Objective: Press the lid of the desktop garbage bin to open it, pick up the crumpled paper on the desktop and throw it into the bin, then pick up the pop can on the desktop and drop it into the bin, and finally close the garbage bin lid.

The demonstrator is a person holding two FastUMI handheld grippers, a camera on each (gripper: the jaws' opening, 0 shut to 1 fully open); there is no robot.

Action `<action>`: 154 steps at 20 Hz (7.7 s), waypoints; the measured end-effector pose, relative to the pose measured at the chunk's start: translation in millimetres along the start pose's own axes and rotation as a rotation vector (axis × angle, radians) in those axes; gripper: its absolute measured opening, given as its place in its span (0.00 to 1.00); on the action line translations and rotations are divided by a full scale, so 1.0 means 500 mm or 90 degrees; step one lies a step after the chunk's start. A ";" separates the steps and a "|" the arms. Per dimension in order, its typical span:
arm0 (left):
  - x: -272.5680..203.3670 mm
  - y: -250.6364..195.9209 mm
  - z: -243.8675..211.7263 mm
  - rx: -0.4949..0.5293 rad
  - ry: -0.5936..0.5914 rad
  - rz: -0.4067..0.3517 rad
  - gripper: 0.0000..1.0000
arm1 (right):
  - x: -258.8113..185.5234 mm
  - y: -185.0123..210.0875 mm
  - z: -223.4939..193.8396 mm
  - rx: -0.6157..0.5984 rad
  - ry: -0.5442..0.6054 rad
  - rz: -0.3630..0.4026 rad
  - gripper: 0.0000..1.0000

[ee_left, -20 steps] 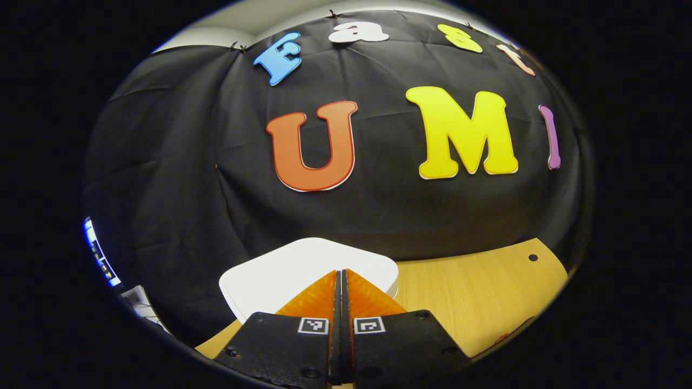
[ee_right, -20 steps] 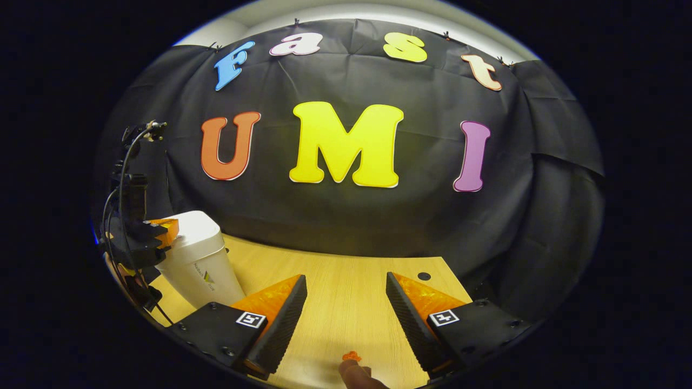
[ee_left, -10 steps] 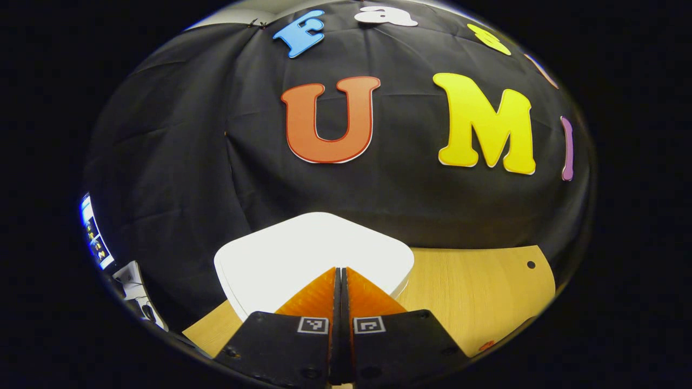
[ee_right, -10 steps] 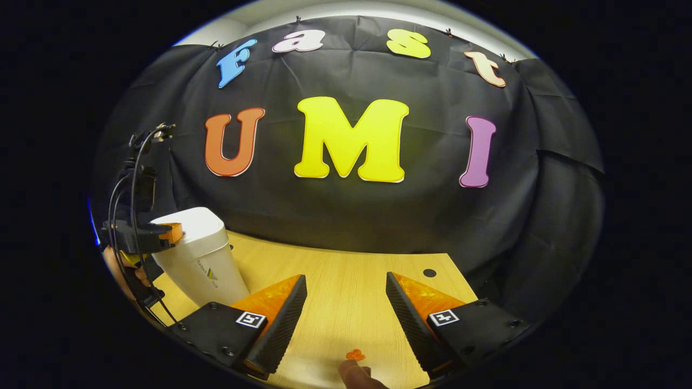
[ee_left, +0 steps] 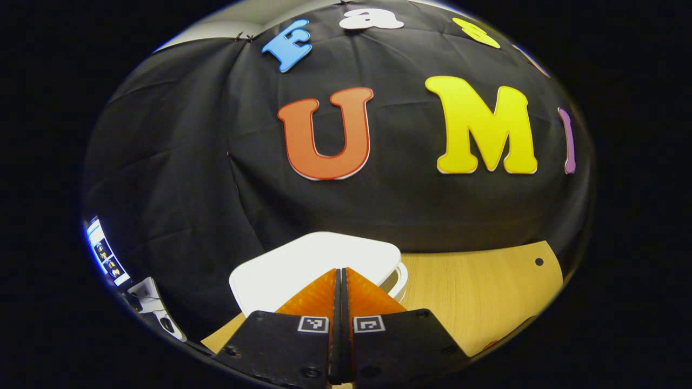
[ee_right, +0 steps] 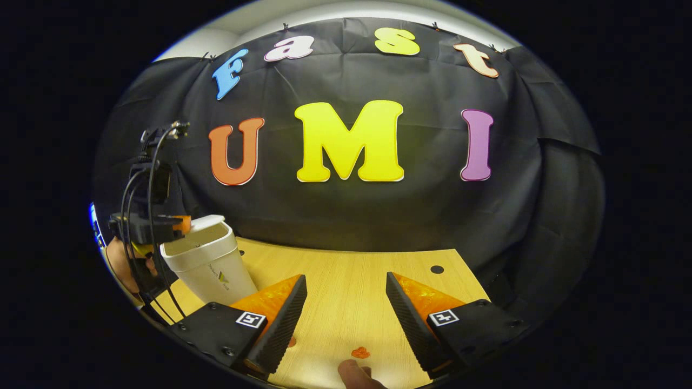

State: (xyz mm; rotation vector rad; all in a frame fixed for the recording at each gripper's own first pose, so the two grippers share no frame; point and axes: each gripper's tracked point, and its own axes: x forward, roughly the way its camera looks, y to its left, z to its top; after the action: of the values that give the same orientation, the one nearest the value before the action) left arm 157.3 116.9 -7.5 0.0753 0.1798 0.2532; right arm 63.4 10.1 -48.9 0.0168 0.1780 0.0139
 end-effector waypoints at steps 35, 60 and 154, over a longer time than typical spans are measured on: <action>-0.358 -0.299 -0.361 0.126 0.160 -0.158 0.99 | 0.061 -0.109 -0.444 0.009 0.343 0.086 0.96; -0.309 -0.161 -0.451 0.064 0.245 -0.172 0.99 | 0.200 -0.037 -0.659 -0.112 0.576 0.013 0.58; -0.187 -0.319 -0.628 0.067 0.208 -0.389 1.00 | 0.175 0.165 -0.191 -0.109 0.261 0.142 0.93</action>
State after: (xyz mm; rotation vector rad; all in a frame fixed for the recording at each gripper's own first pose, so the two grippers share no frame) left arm 48.3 -44.7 -315.2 0.0799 0.5279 -0.3575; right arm 131.8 95.3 -156.8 -0.1386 0.5844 0.2567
